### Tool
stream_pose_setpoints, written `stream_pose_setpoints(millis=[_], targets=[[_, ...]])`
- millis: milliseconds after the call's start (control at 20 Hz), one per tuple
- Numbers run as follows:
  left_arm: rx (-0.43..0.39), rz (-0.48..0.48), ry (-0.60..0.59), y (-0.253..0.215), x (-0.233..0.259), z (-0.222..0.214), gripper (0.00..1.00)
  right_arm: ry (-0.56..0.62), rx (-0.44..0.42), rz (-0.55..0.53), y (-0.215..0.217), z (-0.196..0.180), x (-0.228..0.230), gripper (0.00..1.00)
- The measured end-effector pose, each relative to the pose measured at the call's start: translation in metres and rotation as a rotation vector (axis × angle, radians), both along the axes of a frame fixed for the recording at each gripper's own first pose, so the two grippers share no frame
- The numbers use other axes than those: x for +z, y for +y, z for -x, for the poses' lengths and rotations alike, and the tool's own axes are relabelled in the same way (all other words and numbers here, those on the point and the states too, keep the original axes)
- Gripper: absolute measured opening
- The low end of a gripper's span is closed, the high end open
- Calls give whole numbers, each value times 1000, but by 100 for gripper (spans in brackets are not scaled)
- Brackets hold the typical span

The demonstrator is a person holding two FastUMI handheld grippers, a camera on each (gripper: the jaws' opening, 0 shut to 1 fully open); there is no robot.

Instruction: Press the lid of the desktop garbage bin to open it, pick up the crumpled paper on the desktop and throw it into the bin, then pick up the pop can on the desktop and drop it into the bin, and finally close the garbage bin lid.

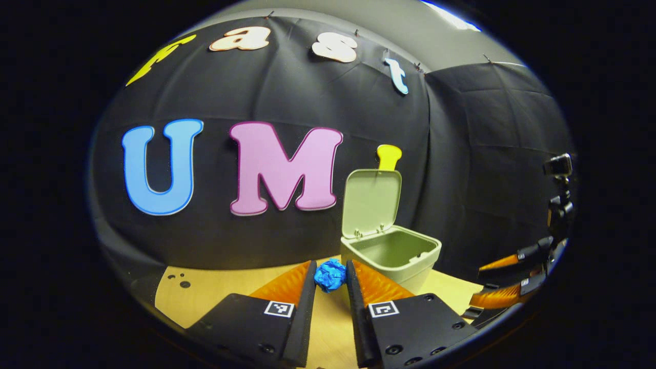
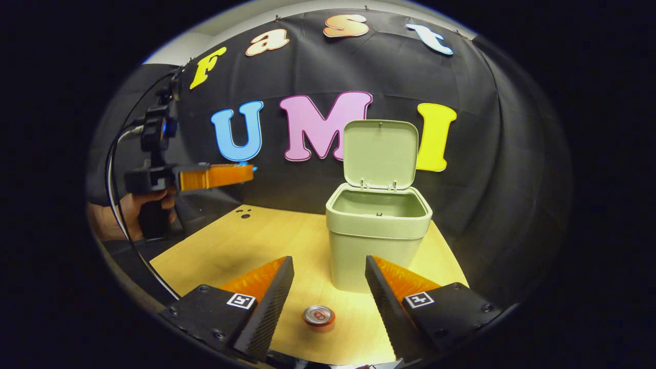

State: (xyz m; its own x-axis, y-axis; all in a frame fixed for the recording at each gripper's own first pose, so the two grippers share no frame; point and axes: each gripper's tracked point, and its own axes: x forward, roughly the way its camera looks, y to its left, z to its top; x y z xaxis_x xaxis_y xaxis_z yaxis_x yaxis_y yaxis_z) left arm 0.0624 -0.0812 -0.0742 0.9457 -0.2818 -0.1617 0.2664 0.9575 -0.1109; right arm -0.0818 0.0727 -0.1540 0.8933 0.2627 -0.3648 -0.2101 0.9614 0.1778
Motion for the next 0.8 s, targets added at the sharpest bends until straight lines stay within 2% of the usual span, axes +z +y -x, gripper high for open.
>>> stream_pose_setpoints(millis=[350, 550, 600, 650, 700, 800], targets=[[-128, -10, -89, -61, 23, -49, 39, 6, 53, 34, 17, 16, -3, 92], [-194, -1, -96, -96, 20, -76, 39, 15, 26, 39, 6, 13, -7, 95], [-208, 0, -89, -102, 18, -81, 43, 20, 13, 38, 1, 12, -8, 94], [-217, 1, -83, -107, 16, -85, 43, 23, 1, 37, -3, 12, -10, 94], [-230, 2, -75, -112, 11, -90, 39, 28, -13, 37, -7, 11, -12, 94], [-250, 0, -52, -123, 0, -101, 39, 38, -33, 37, -14, 9, -15, 94]])
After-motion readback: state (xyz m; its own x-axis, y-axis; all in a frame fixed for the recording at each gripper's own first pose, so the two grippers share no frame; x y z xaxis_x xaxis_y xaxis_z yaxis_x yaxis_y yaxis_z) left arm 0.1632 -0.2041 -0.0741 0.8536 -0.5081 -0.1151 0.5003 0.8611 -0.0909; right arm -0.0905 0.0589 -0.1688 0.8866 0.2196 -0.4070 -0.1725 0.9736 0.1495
